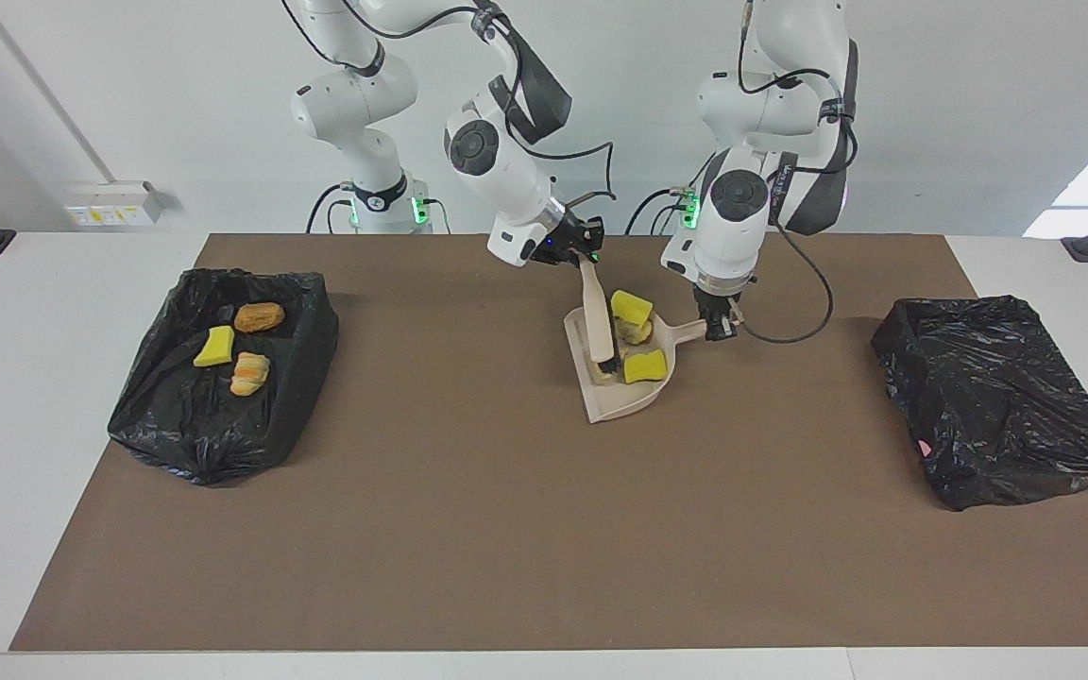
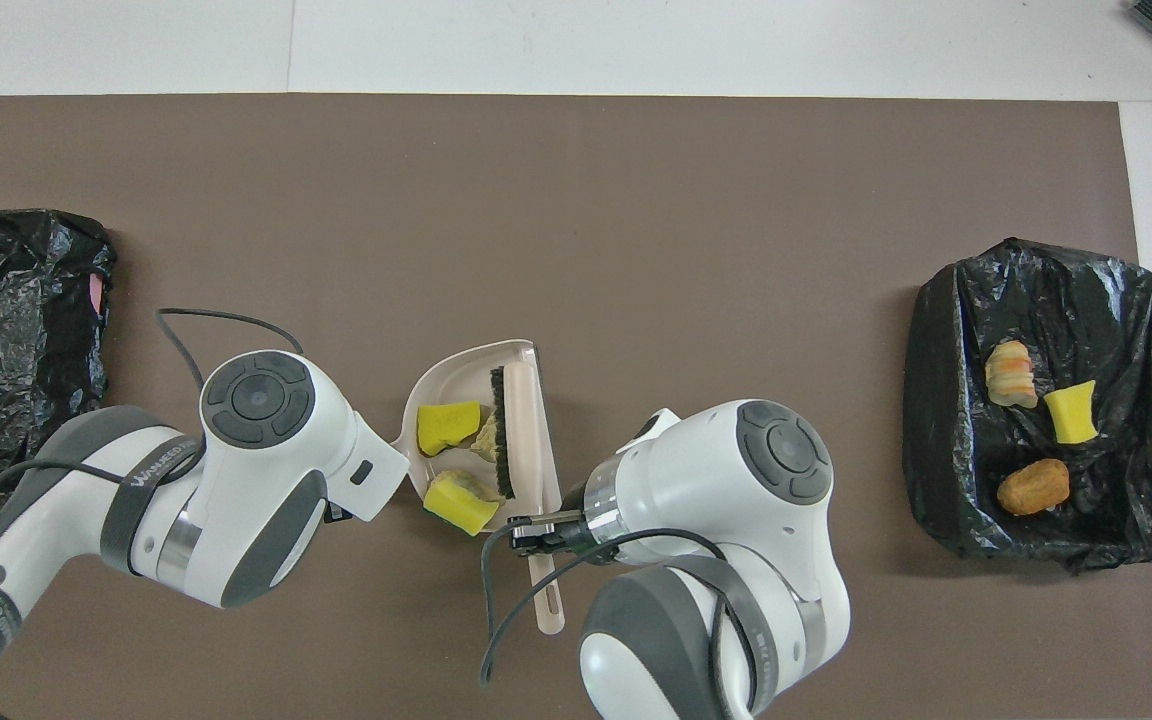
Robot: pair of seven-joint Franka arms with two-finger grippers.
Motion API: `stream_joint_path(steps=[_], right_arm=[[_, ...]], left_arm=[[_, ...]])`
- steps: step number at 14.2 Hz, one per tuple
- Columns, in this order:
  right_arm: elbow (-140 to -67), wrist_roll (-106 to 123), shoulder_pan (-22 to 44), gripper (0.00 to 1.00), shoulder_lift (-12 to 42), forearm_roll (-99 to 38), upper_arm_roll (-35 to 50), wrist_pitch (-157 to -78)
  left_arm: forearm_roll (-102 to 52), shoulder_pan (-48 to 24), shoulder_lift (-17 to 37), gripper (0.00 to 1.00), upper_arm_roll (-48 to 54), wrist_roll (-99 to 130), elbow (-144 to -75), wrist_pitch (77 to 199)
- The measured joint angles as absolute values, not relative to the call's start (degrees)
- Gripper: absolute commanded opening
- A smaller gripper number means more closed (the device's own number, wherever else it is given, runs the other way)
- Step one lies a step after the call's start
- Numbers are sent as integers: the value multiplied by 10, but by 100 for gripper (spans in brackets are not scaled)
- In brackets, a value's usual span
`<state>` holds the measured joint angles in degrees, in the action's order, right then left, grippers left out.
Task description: Sweep and dump trash in bin
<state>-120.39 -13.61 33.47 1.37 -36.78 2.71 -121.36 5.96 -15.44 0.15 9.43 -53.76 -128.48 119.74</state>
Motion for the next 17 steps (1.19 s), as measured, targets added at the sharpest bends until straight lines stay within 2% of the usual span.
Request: stream_joint_path(steps=[4,8,13,17], right_arm=[[-1152,-142,298,0,13,-292,24,-1116],[-1104,-152,266,0,6,-204,24,-1006],[-1100,-251,294,0,-32,-138,34,-947],[-1115,-305,332,0,-58,-137,40,-939]], left_arm=[[60,-147,1,0,94,-546,-1285,1197],[49,-107,0,0,93,-574,-1278,1191],[19,-40,-15,0,90,-637,-1248,1155],[15,-14,-52,0,88,-646,-1204,1084]])
